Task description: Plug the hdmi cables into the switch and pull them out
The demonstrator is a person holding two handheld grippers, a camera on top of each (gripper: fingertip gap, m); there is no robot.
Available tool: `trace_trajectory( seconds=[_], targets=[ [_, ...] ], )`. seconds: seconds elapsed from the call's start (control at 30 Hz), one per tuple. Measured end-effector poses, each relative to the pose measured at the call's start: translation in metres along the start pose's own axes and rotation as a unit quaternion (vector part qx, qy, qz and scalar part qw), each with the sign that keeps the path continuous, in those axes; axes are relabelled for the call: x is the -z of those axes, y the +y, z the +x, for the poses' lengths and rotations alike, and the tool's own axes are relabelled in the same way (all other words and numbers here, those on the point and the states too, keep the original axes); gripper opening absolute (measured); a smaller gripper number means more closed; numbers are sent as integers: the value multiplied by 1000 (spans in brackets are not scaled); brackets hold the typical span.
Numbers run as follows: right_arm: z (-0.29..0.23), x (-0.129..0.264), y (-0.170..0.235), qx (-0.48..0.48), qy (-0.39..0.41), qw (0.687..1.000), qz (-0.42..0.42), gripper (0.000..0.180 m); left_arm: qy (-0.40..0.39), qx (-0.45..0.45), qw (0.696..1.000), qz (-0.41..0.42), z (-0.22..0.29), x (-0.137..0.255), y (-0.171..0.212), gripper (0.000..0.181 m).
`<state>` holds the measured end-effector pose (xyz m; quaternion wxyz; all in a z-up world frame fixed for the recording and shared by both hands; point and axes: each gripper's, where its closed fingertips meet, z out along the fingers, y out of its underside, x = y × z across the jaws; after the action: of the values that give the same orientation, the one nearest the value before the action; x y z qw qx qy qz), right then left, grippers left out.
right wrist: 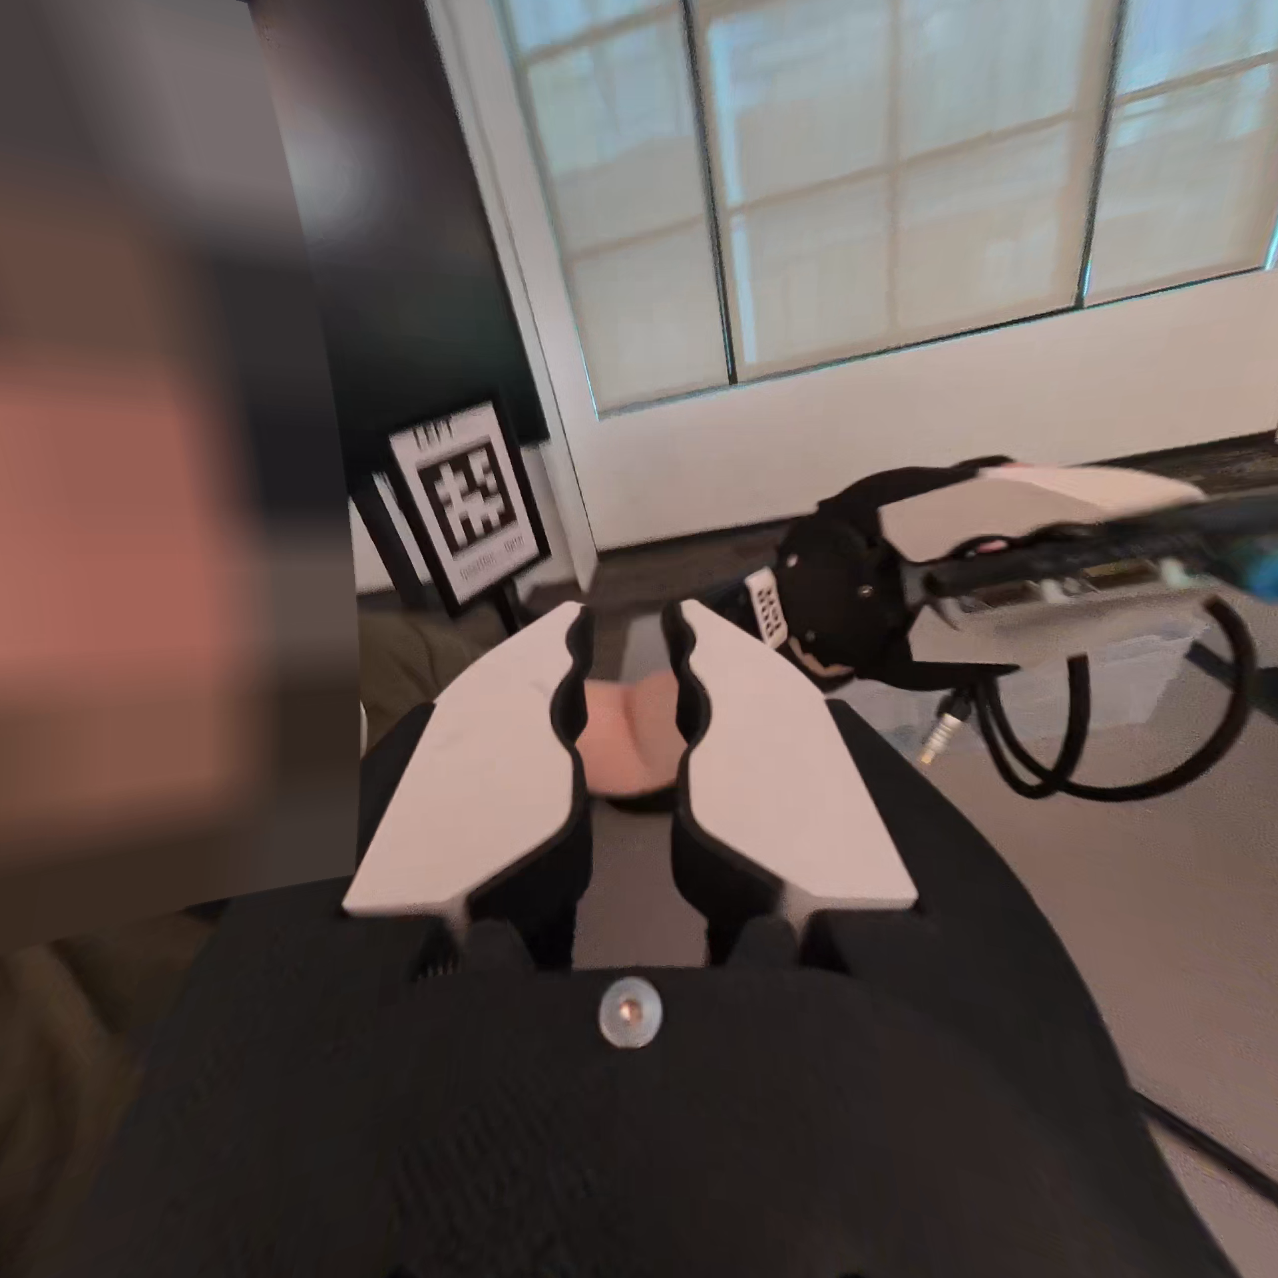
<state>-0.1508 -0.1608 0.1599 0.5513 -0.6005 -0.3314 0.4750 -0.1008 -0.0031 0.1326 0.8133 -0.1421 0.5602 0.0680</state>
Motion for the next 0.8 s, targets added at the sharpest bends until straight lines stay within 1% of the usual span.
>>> trace_trajectory(
  seconds=[0.03, 0.1, 0.17, 0.23, 0.3, 0.33, 0.37, 0.4, 0.43, 0.47, 0.5, 0.57, 0.6, 0.67, 0.73, 0.8],
  targets=[
    [4, 2, 10, 37, 13, 999, -30, 21, 30, -8, 999, -21, 14, -4, 11, 22],
    [38, 14, 31, 127, 97, 983, -94, 22, 78, -37, 992, -91, 40, -10, 39, 22],
    [80, 36, 40, 176, 182, 962, -105, 22, 102, -70, 981, -147, 60, -13, 62, 22],
    [125, 59, 55, 153, 253, 950, -101, 21, 126, -85, 971, -182, 80, -14, 79, 22],
    [160, 73, 81, 92, 290, 948, -97, 21, 155, -90, 961, -212, 100, -14, 94, 23],
    [170, 75, 95, 62, 296, 949, -93, 21, 175, -95, 954, -226, 111, -12, 102, 23],
    [173, 72, 111, 44, 282, 953, -100, 21, 192, -103, 946, -241, 121, -11, 110, 22],
    [165, 64, 127, 41, 244, 961, -125, 16, 201, -113, 940, -250, 129, -9, 116, 22],
    [148, 56, 147, 52, 187, 965, -178, 13, 211, -123, 936, -254, 137, -8, 122, 22],
    [129, 52, 172, 82, 127, 956, -252, 15, 222, -125, 932, -259, 145, -7, 125, 22],
    [119, 55, 194, 119, 103, 936, -315, 16, 230, -121, 929, -262, 151, -6, 128, 22],
    [115, 66, 232, 164, 95, 899, -394, 24, 242, -113, 926, -266, 160, -4, 132, 22],
    [119, 73, 250, 158, 103, 882, -432, 29, 245, -112, 924, -271, 163, -3, 135, 22],
    [124, 90, 278, 116, 116, 850, -501, 37, 260, -110, 916, -286, 170, 0, 141, 22],
    [128, 100, 288, 107, 128, 835, -523, 45, 279, -110, 902, -311, 180, 5, 150, 23],
    [128, 106, 288, 103, 136, 833, -526, 45, 287, -113, 895, -324, 186, 9, 156, 23]
  ],
)
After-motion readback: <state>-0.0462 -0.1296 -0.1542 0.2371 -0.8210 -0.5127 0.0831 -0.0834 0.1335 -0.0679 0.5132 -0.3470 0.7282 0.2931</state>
